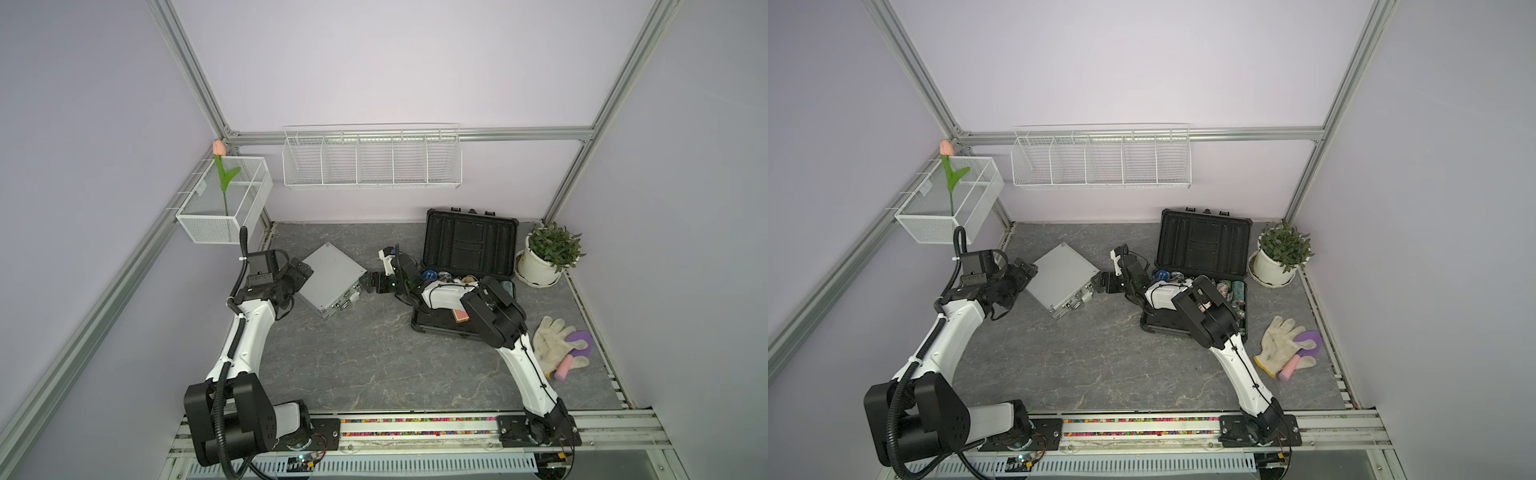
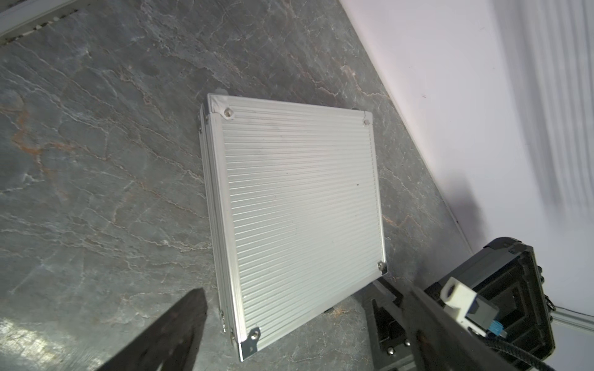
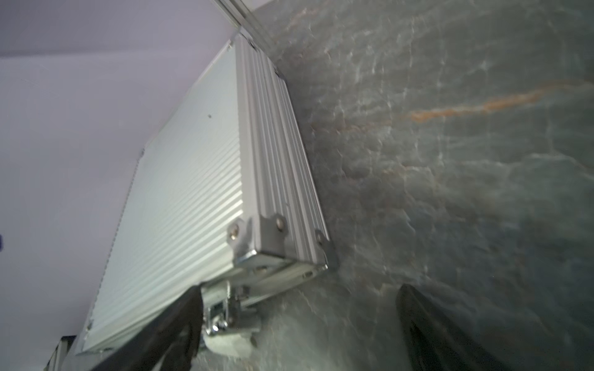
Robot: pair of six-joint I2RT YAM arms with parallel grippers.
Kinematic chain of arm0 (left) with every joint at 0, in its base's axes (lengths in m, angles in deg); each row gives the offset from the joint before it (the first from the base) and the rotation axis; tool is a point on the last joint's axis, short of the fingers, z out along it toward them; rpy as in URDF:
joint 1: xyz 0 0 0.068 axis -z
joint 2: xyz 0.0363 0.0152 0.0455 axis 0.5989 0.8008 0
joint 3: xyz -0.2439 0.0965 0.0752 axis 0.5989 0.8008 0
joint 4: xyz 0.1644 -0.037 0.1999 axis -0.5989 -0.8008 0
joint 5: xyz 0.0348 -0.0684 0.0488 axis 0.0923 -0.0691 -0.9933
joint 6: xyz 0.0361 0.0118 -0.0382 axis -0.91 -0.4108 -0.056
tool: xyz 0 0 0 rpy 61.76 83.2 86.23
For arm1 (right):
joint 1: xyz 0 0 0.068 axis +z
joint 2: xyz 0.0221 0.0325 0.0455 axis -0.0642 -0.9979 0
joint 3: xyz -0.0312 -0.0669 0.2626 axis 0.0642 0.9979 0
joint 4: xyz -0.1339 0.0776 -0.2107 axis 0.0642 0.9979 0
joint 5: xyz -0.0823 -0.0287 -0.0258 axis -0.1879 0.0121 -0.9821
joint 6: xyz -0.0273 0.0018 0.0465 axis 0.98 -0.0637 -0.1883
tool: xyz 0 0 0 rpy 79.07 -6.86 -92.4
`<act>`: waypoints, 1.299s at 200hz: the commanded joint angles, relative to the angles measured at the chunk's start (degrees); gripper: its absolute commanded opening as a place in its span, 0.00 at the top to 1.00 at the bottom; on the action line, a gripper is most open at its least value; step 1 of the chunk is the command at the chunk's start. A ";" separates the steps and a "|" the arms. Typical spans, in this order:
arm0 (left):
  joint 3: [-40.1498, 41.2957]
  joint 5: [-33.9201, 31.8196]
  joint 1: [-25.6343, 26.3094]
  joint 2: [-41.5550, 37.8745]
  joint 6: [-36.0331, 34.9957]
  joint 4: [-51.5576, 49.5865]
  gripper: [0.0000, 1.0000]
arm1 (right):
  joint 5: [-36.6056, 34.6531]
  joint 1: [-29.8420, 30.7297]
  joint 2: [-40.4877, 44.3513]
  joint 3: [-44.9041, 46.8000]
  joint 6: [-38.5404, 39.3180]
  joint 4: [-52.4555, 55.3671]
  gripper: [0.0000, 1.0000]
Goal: Open the poker set cases
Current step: Adjust the poker set case at the center of the board.
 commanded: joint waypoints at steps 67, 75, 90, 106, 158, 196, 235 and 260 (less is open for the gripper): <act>2.76 9.60 -2.73 11.10 4.03 7.01 0.03 | 8.33 1.72 -7.52 -13.13 -0.08 0.44 0.03; 2.77 10.66 -2.71 12.30 4.30 7.86 0.03 | 8.27 2.04 -7.71 -13.67 0.52 1.07 0.03; 2.65 12.30 -2.76 14.91 4.31 8.43 0.04 | 8.15 2.37 -7.64 -13.58 0.90 1.57 0.03; 2.17 14.30 -2.76 17.58 3.16 8.48 0.06 | 8.44 2.66 -7.47 -13.26 1.15 1.89 0.02; 3.86 16.90 -2.24 20.17 3.77 11.27 0.09 | 8.62 4.65 -4.08 -8.99 3.43 1.83 0.01; 6.02 16.51 0.23 20.54 4.56 12.84 0.09 | 9.01 5.90 0.32 -1.16 3.73 -4.17 0.00; 6.72 15.01 2.91 19.75 3.82 12.18 0.09 | 9.94 7.22 3.94 4.22 5.60 -9.06 0.02; 7.56 14.35 3.95 17.87 3.28 11.42 0.09 | 10.29 8.23 6.32 7.78 6.74 -11.06 0.03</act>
